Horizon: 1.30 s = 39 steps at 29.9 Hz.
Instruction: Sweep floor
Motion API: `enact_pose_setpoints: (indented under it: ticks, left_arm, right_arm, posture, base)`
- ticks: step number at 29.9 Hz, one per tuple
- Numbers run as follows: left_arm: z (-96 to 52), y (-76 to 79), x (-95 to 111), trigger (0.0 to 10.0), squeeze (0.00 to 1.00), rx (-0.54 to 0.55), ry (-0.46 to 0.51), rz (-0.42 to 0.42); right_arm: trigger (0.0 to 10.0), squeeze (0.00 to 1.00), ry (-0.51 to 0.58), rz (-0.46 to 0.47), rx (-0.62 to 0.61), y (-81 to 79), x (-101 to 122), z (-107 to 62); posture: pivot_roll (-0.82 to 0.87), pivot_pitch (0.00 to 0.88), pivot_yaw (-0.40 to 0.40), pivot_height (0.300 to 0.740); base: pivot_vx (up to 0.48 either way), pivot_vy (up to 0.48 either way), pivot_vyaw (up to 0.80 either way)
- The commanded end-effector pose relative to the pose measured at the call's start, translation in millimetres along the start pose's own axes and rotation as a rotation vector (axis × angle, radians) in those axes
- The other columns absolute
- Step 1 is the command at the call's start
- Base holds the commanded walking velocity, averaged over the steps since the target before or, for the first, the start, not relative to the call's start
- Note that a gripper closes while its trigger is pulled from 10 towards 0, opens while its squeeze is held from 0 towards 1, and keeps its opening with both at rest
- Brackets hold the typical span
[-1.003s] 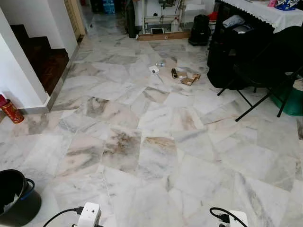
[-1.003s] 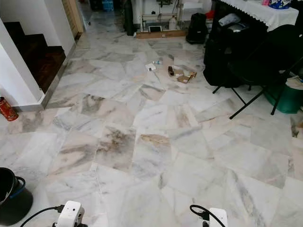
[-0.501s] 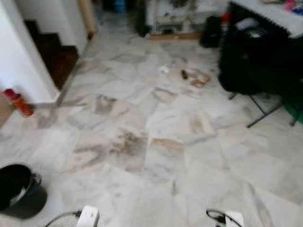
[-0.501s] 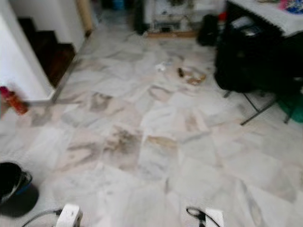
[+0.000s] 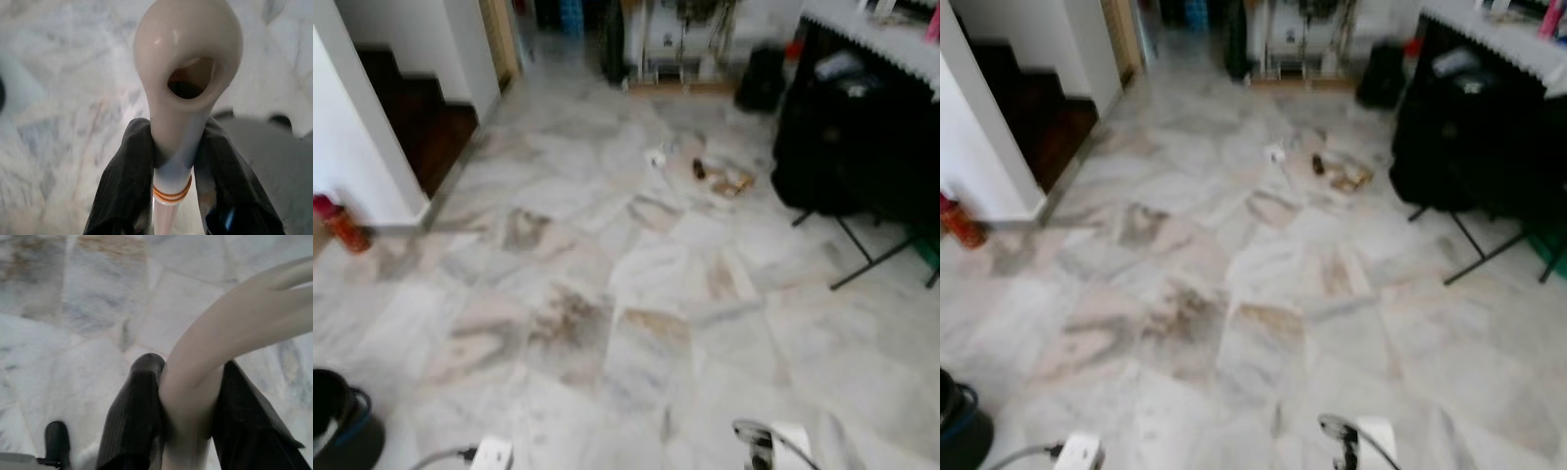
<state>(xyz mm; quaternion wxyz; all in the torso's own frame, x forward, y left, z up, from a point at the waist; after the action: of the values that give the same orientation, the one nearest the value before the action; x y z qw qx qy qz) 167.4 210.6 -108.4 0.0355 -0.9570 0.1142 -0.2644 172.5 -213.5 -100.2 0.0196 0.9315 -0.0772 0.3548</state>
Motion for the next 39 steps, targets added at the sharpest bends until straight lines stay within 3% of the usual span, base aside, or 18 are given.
enact_pose_setpoints:
  ticks: [1,16,24,32,39]
  left_arm:
    - [1.2,1.2,5.5,10.0,0.0,0.004,0.013,-0.008]
    - [3.9,3.4,22.5,10.0,0.0,-0.014,0.051,0.012]
    - [6.3,16.2,32.7,10.0,0.0,-0.028,0.08,-0.019]
    - [6.3,40.4,24.0,10.0,0.0,-0.05,0.071,-0.086]
    - [5.6,47.0,21.4,10.0,0.0,-0.058,0.076,-0.09]
  right_arm:
    - [10.0,0.0,0.004,0.02,-0.015,6.3,0.7,-0.7]
    - [10.0,0.0,0.004,0.119,-0.033,-0.4,0.9,1.1]
    - [10.0,0.0,0.006,0.089,-0.051,11.5,2.1,-0.4]
    - [10.0,0.0,0.037,0.098,-0.098,43.0,17.8,-1.9]
    - [10.0,0.0,0.009,0.066,-0.071,43.6,16.4,-1.9]
  posture:
    - [-0.13,0.0,-0.002,0.74]
    - [-0.14,0.0,0.043,0.74]
    - [-0.15,0.0,0.003,0.74]
    - [-0.12,0.0,-0.079,0.74]
    - [-0.09,0.0,-0.083,0.74]
  base:
    - [0.394,0.0,0.8]
    - [0.405,0.0,0.05]
    - [0.412,0.0,0.0]
    - [0.411,0.0,0.4]
    - [0.41,0.0,0.0]
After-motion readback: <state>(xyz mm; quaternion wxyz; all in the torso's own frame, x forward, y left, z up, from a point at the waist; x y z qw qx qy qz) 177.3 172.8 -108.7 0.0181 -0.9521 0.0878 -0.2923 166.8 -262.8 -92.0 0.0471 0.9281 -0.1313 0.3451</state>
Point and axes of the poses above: a point about 5 cm out from each wrist's last joint towards the gripper, its own z axis pointing out of the wrist towards the gripper, its own x axis along the axis of the wrist's last joint, y = z × x, the point moved 2 cm from there along z, pointing out of the wrist towards the gripper, and after that the axes turned 5 degrees about z, right-handed, at the moved point
